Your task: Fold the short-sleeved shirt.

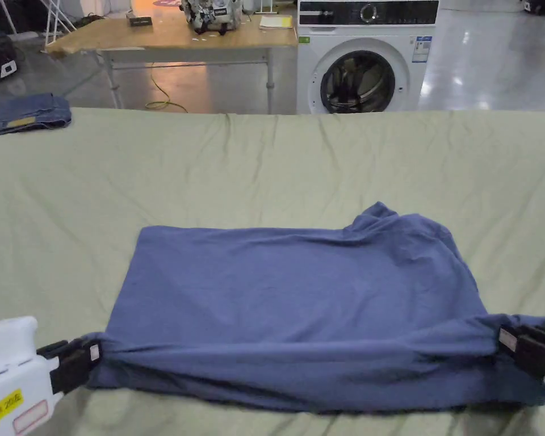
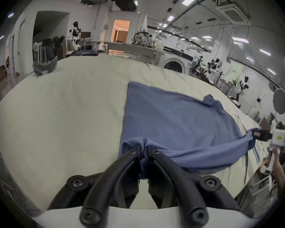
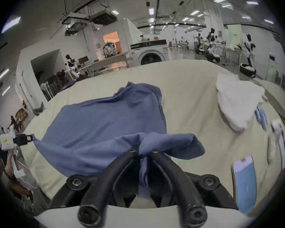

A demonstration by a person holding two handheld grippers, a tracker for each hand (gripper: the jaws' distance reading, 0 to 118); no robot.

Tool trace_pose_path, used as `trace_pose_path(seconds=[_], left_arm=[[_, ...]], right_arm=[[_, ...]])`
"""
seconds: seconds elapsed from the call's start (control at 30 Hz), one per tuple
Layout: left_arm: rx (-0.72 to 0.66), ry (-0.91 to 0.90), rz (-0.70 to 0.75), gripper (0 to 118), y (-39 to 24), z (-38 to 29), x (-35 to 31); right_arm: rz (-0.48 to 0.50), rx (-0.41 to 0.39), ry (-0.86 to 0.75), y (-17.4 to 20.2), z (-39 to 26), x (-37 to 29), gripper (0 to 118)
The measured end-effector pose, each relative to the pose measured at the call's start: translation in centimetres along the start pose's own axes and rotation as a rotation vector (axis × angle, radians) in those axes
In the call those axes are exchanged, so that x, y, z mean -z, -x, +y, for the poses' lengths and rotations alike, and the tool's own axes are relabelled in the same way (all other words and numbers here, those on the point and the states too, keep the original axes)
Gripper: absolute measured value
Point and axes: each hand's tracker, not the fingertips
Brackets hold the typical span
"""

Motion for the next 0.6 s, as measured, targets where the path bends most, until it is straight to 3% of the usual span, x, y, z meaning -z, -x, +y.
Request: trace_pose_path(seconds=[0.2, 0.3, 0.33, 0.37, 0.4, 0.43, 0.6], left_arm=[[-0.013, 0.081, -0.014, 2, 2.0, 6.3, 9.8], [0.016, 0.090, -0.013, 3, 2.1, 7.4, 12.3], [0.031, 0.078, -0.021, 6, 2.2, 7.3, 12.5], [0.061, 0.061, -0.009, 17, 2.1, 7.3, 12.6], [0.112, 0.043, 0.040, 37, 1.3, 7.0, 11.9], [0.133, 0.042, 0.068, 53, 1.1, 6.8, 11.6], [0.167, -0.059, 0.004, 50, -2.3, 6.8, 3.8]], right_arm=[[-0.037, 0.082, 0.131, -0.1, 5.3, 10.7, 7], [-0.078, 0.040, 0.152, 0.1, 5.3, 13.6, 16], [-0.091, 0.027, 0.154, 0.5, 5.4, 13.7, 25], [-0.094, 0.024, 0.156, 0.5, 5.4, 13.9, 42], [-0.089, 0.026, 0.153, 0.4, 5.5, 13.7, 57], [-0.086, 0.027, 0.145, 0.2, 5.7, 13.2, 62], [-0.126, -0.016, 0.010, 0.0, 6.2, 8.0, 62]])
